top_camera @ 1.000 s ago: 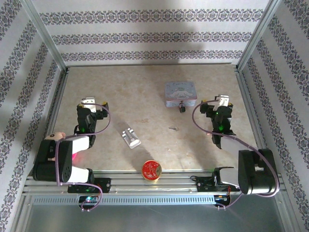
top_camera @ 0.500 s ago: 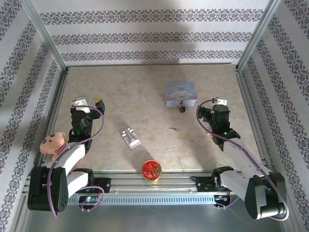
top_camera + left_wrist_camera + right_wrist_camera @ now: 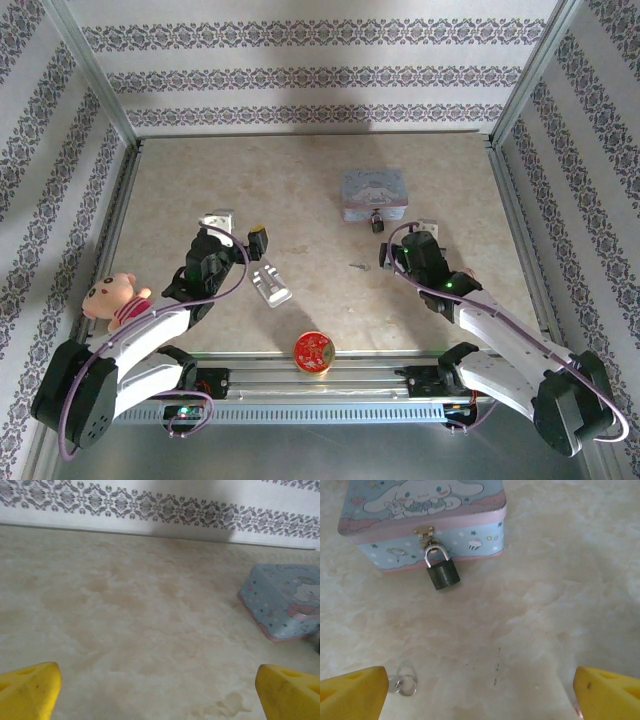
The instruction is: Unlock the padlock with the key
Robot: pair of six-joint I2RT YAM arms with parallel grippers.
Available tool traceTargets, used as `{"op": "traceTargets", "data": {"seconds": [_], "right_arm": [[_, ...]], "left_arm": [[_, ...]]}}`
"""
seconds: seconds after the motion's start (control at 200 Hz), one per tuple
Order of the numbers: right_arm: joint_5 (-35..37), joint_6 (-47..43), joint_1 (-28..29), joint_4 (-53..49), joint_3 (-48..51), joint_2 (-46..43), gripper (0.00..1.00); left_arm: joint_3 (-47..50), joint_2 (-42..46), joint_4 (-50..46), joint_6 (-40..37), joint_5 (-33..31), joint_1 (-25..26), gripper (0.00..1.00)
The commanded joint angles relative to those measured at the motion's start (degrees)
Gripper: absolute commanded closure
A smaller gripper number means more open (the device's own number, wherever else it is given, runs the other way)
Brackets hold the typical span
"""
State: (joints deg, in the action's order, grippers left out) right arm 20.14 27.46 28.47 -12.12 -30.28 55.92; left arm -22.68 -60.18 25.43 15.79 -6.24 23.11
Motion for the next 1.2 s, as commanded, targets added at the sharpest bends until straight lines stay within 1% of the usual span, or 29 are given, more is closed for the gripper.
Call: {"op": "traceTargets", "data": {"seconds": [0.0, 0.08, 0.28, 0.475, 0.68, 0.95, 1.089, 1.194], "right_arm": [[1.4, 4.2, 1.3, -3.4, -1.6, 1.1, 0.09], [0.5, 4.9, 1.8, -4.4, -1.9, 2.2, 0.12], [-1.4, 6.3, 3.4, -5.2, -2.6, 5.2, 0.22], [-4.2, 6.1, 4.3, -5.2, -3.8, 8.7, 0.33], [-7.3, 5.8, 4.5, -5.0, -6.1, 15.0, 0.42], [-12.8, 3.5, 4.6, -5.8, -12.9, 26.9, 0.46], [-13.8, 2.2, 4.7, -7.3, -16.1, 32.0, 0.47], [-13.5, 1.9, 4.9, -8.4, -17.2, 34.0, 0.48]], "left_arm": [[-2.7, -1.3, -3.3, 4.0, 1.1, 1.0, 0.01], [-3.5, -2.7, -3.6, 5.5, 1.4, 1.1, 0.01], [-3.9, -6.1, -0.3, 8.2, -0.1, 1.1, 0.01], [-5.4, -8.8, -0.6, 9.9, 0.3, 1.1, 0.01], [-5.3, -10.7, 0.2, 12.2, 1.1, 1.1, 0.01], [-5.4, -11.7, 0.6, 13.1, 2.0, 1.1, 0.01], [-5.5, -11.8, 0.4, 13.0, 2.2, 1.1, 0.01], [-5.9, -11.7, -0.4, 12.7, 2.3, 1.1, 0.01]]}}
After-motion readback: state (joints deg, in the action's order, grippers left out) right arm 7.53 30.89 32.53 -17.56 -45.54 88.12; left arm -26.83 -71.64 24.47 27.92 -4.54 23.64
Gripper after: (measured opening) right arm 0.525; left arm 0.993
